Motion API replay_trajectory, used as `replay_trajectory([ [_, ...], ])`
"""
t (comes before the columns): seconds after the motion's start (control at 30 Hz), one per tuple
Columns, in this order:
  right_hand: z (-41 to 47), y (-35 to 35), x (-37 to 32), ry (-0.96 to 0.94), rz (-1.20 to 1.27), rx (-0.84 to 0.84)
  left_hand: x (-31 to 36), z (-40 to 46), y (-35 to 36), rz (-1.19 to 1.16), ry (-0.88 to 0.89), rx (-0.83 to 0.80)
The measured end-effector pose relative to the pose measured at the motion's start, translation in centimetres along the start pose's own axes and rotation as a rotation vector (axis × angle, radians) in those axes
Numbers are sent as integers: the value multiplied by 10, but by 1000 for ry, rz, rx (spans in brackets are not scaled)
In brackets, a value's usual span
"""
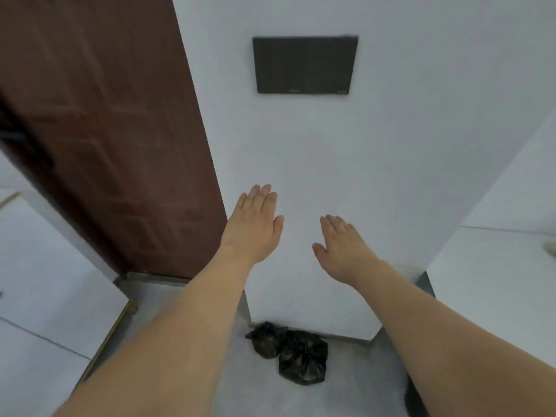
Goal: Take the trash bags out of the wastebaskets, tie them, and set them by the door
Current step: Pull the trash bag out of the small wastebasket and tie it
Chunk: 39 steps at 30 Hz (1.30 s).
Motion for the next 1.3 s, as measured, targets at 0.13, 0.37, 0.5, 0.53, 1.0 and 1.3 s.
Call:
replay_trajectory([
  [0.13, -5, -28, -7, 13, -42, 45, -13, -5, -37, 40, -21, 22],
  [0.37, 10, -39, -49, -83, -43, 73, -45, -18, -57, 2, -116, 37],
  [0.5, 23, -29, -83, -161, -45, 28, -76, -37, -54, -24, -216, 21],
  [0.53, 26, -26, -92, -183, -57, 17, -85, -42, -53, -32, -248, 17],
  [1.0, 23, 27, -304, -731, -136, -112, -230, -240, -79, 41, -850, -13],
  [1.3, -95, 85, -489, -1108, -168, -212, -274, -475, -117, 66, -1254, 55],
])
Point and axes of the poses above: each hand's wrist, its own z-axis towards the middle knuckle, its own y-axis out of the palm, x = y × z, the point moved 9 cm from there along z, towards the middle knuckle, and after that the axes turned 4 degrees about -x, right-handed, at the moved point
